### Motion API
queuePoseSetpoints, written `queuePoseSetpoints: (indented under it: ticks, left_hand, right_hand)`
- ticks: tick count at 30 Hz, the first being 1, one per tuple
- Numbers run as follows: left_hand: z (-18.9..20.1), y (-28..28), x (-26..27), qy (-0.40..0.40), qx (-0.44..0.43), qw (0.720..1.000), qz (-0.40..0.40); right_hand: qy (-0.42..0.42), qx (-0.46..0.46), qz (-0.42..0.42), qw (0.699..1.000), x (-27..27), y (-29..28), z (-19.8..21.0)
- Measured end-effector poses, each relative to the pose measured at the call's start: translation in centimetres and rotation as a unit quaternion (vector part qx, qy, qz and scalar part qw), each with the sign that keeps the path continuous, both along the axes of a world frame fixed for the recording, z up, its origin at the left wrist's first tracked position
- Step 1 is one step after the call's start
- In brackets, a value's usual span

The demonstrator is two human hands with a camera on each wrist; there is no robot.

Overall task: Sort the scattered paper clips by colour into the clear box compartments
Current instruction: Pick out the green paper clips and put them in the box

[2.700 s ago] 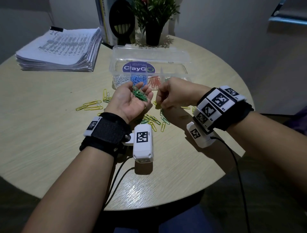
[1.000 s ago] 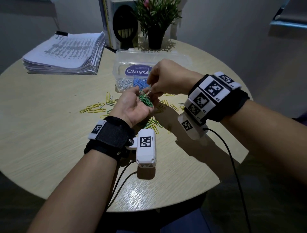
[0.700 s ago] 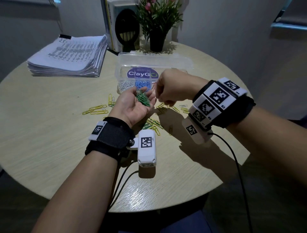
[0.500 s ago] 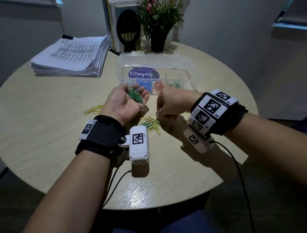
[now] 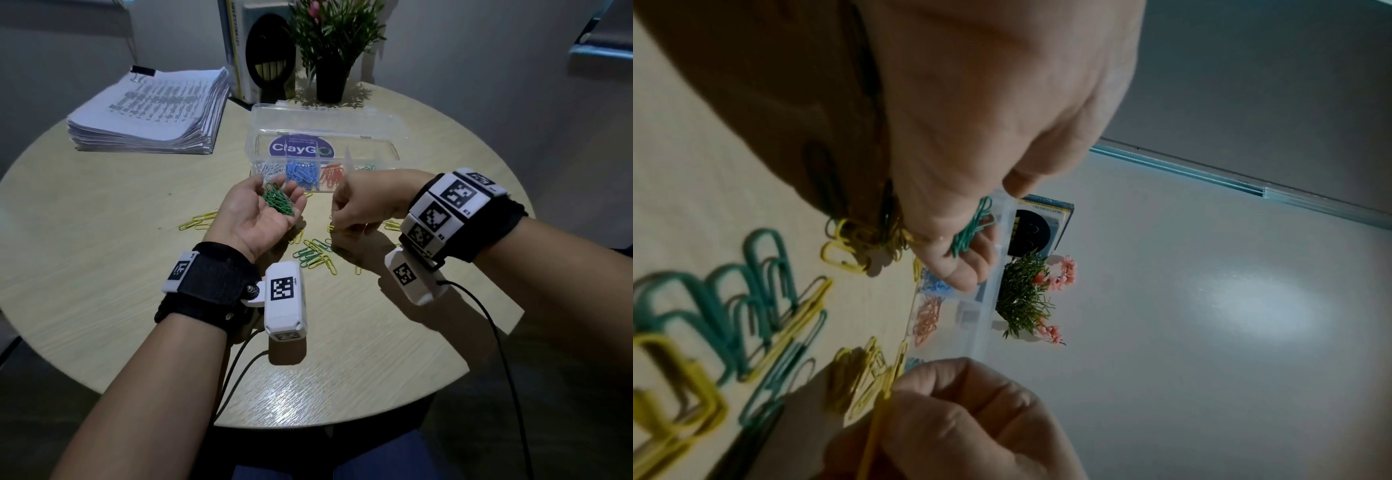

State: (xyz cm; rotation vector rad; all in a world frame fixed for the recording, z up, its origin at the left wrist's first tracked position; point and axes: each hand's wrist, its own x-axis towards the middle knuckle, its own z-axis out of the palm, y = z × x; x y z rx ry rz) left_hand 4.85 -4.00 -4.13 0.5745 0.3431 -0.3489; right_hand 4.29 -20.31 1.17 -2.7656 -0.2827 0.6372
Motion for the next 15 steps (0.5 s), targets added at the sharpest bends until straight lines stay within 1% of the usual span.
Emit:
queuePoseSetpoints:
  ticks: [3, 7, 9, 12, 15]
  left_hand:
    - [0.0, -0.1, -0.1, 0.003, -0.003, 1.000, 0.002]
    - [0.0, 0.0, -0.1, 0.004, -0.009, 1.000, 0.006]
    - [0.0, 0.0, -0.2, 0.004, -0.009, 1.000, 0.007]
    - [0.1, 0.0, -0.2, 0.002, -0.009, 1.000, 0.008]
    - [0.0, 0.0, -0.3, 0.002, -0.011, 1.000, 0.009]
  right_hand:
    - [-0.028, -0.031, 0.011, 0.999, 0.0, -0.2, 0.4]
    - [-0.084, -0.098, 0.053, 0.990, -0.4, 0.2, 0.5]
    - [-0.077, -0.111, 0.067, 0.989, -0.7, 0.6, 0.3]
    - [-0.043, -0.133, 0.098, 0.985, -1.1, 1.2, -0.5]
    - [-0.037, -0.142, 0.099, 0.984, -1.1, 1.5, -1.0]
